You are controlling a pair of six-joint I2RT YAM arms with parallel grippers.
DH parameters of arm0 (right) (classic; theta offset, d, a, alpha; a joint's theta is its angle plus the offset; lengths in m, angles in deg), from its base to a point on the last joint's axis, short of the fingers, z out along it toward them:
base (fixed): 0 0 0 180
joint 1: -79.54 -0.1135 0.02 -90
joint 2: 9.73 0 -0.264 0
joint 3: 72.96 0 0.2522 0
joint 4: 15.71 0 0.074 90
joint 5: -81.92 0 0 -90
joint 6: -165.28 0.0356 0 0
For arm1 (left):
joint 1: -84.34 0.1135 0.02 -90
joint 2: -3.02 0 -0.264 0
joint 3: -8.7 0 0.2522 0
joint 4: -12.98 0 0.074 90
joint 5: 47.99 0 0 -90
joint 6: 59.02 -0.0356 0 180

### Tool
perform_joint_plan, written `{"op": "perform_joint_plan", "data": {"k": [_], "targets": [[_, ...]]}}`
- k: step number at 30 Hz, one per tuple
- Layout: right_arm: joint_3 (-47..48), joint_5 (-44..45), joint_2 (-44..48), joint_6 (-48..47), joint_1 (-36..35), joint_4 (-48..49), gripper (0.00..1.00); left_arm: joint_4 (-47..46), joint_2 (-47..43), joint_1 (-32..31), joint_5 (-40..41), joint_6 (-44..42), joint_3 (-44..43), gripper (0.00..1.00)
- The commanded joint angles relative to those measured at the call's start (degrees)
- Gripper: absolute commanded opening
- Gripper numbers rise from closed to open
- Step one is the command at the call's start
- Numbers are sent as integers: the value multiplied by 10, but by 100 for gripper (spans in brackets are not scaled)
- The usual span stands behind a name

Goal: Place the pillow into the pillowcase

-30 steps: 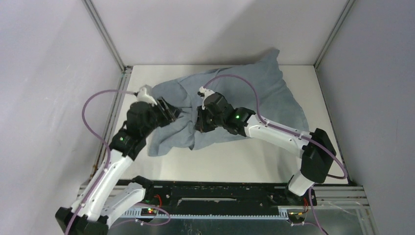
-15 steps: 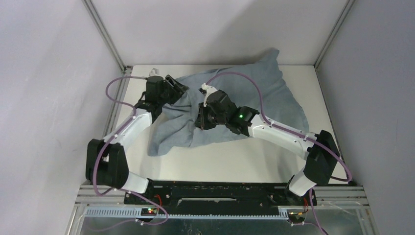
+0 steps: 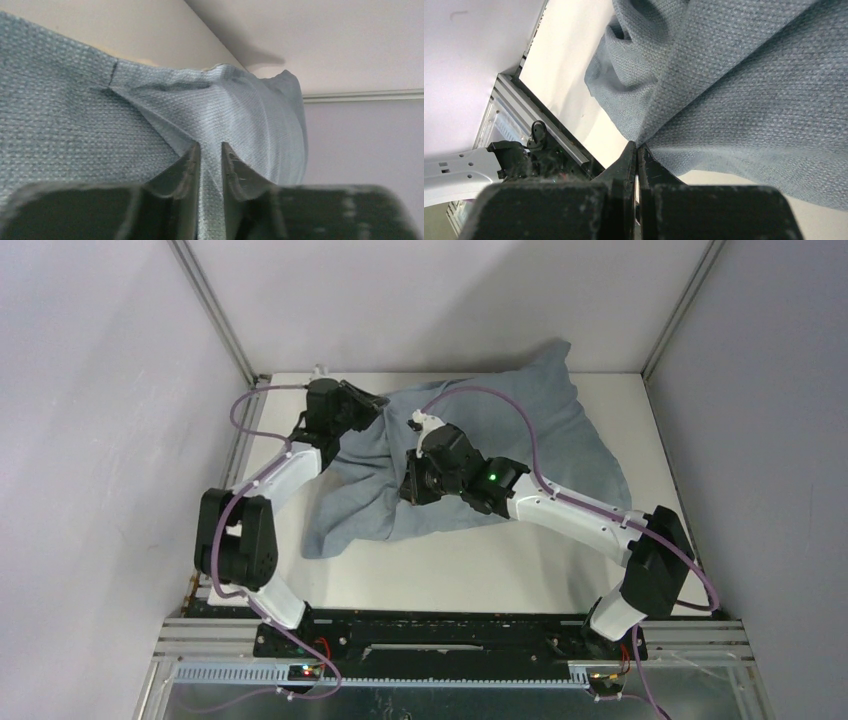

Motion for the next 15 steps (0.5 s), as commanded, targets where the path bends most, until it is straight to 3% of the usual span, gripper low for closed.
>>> {"op": "perform_joint_plan", "data": {"k": [1,6,15], "targets": [[35,5,9,-3,-5,-11,0,-37,15,9,-17,4,-40,18],[60,3,2,-5,-6,-20,0,-8,13,26,-1,-39,-94,3],[113,-40,-102,-6,-14,-11,0,43,37,83,-3,-102,-166,0]]}}
